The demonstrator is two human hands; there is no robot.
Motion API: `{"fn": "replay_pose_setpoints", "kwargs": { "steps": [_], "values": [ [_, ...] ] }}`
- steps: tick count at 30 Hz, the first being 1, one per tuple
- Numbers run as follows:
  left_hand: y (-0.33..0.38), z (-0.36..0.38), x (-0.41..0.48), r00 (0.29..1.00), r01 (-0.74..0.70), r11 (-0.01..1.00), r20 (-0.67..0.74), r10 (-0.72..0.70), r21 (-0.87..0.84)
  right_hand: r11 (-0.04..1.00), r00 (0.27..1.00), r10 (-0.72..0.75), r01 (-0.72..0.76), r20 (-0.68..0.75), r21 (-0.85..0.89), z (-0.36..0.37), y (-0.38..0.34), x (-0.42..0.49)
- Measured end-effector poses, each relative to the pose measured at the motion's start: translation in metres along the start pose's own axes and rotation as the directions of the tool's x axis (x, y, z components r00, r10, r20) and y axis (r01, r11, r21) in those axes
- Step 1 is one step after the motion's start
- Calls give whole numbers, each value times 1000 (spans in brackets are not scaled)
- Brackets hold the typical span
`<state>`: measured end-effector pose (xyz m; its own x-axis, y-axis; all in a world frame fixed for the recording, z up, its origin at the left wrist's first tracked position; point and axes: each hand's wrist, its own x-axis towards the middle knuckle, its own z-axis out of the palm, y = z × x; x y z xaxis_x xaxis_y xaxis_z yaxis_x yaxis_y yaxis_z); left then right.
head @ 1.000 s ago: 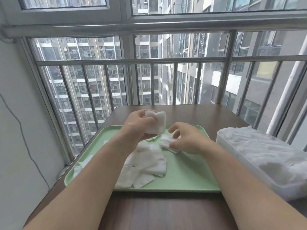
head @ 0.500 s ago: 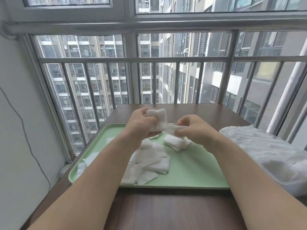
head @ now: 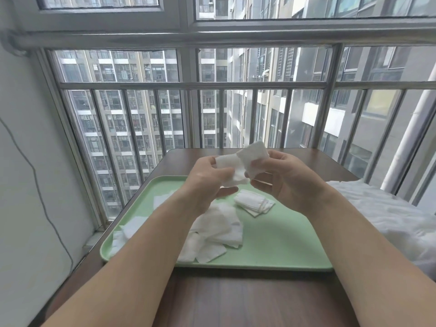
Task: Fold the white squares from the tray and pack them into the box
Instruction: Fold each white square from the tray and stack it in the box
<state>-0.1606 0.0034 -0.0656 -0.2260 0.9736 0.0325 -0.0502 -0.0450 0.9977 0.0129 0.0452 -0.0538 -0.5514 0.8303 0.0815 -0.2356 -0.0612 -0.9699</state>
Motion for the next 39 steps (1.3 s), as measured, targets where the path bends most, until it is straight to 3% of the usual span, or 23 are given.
{"fn": "replay_pose_setpoints", "kwargs": {
  "steps": [6,12,14,17,20,22,26,39],
  "values": [
    [6,8,-9,991,-57,998,120,60,-28,981,991,23,-48,-132,-189,5,6,1],
    [7,10,-8,983,27,986,186,4,-164,914,965,-30,-79,-262,-398,7,9,2],
    [3,10,-8,980,-62,995,184,76,-79,818,950,-127,-63,-286,-572,7,9,1],
    [-1,7,-3,991,-133,991,8,133,6,618,947,-219,-53,-236,-785,1,10,2],
    [3,1,0,988,-103,994,-120,100,-25,338,969,-181,-100,-169,-936,-3,16,6],
    [6,-2,-1,988,-93,995,-130,86,-45,224,980,-107,-142,-169,-964,-3,23,6],
    [8,-1,-4,990,-87,996,-113,83,-24,294,977,-55,-182,-206,-938,0,28,6],
    [6,3,-5,993,-49,999,-103,51,24,196,975,42,-222,-218,-955,-3,21,5]
  ]
}}
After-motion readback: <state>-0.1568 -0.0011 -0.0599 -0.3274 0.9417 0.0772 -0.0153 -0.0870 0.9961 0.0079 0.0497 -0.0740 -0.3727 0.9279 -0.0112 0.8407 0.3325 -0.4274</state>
